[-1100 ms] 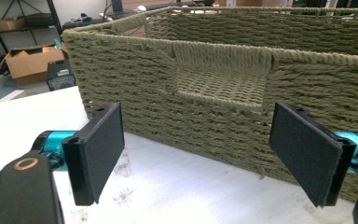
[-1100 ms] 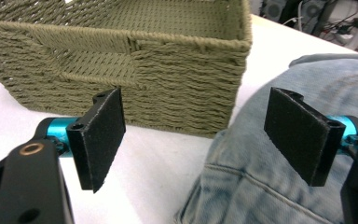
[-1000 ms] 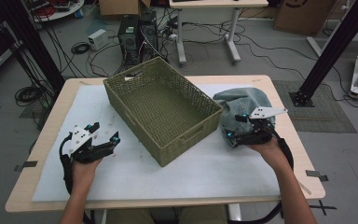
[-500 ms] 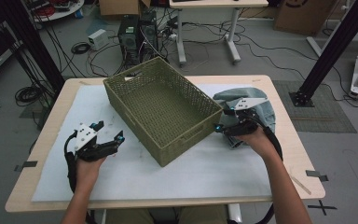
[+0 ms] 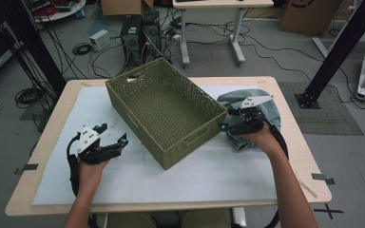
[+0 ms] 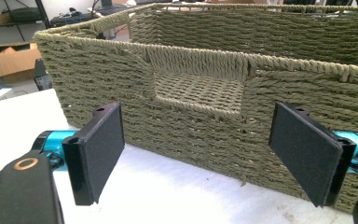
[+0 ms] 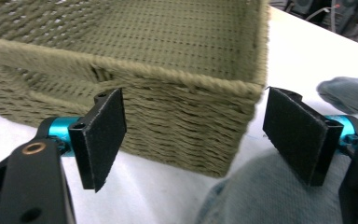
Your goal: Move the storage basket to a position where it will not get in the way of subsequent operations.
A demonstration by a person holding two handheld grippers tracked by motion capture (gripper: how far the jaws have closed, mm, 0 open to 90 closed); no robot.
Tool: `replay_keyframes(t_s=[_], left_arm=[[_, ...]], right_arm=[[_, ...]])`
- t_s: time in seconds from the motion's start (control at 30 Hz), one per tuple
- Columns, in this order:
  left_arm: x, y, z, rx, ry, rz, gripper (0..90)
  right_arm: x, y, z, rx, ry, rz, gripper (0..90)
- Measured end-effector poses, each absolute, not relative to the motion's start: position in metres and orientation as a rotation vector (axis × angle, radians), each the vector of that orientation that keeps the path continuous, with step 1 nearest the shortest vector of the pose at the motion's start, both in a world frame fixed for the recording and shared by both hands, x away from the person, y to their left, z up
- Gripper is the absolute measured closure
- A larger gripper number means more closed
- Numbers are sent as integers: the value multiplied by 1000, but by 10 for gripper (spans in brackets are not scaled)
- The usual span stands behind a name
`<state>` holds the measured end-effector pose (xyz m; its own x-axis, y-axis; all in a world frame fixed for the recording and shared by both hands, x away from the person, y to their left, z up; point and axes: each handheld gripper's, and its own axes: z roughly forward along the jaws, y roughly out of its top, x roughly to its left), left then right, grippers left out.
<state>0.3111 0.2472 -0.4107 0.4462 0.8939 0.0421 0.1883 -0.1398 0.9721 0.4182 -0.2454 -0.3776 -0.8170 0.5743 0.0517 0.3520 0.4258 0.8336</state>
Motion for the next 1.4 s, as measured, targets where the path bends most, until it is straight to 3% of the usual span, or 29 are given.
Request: replay_keyframes(t_s=[0.3,0.77,1.4], left_arm=[[310,251,-410,1602,976,813,180],[311,263,-400,1578,1010,795,180],[325,263,-381,1603,1054,776,180]], right_arm=[[415,-239,-379,809,2469,1340,212],[372,-224,-385,677,2518,1466,215],[343,-188,-389,525,2584,1566,208]])
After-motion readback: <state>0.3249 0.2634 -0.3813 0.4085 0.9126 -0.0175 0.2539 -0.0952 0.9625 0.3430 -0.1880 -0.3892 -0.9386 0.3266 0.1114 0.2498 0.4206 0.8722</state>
